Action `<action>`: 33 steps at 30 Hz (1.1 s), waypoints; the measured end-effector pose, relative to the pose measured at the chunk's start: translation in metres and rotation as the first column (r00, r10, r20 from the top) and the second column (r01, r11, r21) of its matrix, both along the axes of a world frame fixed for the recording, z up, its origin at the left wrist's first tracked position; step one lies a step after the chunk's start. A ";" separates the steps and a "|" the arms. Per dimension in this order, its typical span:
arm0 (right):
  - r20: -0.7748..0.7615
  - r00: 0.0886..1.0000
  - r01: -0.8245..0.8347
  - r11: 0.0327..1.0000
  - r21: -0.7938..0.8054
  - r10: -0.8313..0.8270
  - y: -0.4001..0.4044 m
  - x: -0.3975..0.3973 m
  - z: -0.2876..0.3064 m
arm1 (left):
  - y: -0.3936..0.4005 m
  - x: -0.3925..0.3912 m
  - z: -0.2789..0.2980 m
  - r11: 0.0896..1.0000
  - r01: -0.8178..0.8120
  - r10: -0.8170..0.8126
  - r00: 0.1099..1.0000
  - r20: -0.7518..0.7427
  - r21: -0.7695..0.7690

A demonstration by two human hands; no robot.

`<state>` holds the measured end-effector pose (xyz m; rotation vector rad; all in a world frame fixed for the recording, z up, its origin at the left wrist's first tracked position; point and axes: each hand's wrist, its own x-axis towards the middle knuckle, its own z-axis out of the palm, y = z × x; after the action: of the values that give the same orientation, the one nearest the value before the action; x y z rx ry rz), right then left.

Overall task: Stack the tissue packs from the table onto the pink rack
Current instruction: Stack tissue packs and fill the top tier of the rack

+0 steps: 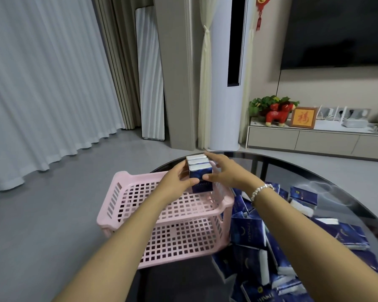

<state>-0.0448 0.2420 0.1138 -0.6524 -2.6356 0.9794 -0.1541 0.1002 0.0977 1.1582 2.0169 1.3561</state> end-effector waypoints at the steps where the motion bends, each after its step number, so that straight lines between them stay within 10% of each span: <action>1: 0.019 1.000 -0.003 1.000 0.015 0.003 -0.001 0.000 0.000 | 0.000 -0.002 -0.002 1.000 0.003 -0.003 1.000 -0.008 -0.008; 23: -0.099 0.993 -0.065 0.994 -0.087 0.057 -0.008 0.018 -0.001 | -0.008 0.010 0.003 0.999 -0.046 0.046 0.998 0.036 0.004; 33: -0.504 0.812 0.287 0.953 -0.095 -0.294 -0.060 0.086 -0.017 | -0.046 0.084 -0.001 0.930 -0.142 0.266 0.896 -0.354 0.339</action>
<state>0.0416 0.1819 0.0965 -0.6618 -1.9920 0.9236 -0.0703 0.0544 0.0971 1.4887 2.3228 1.7005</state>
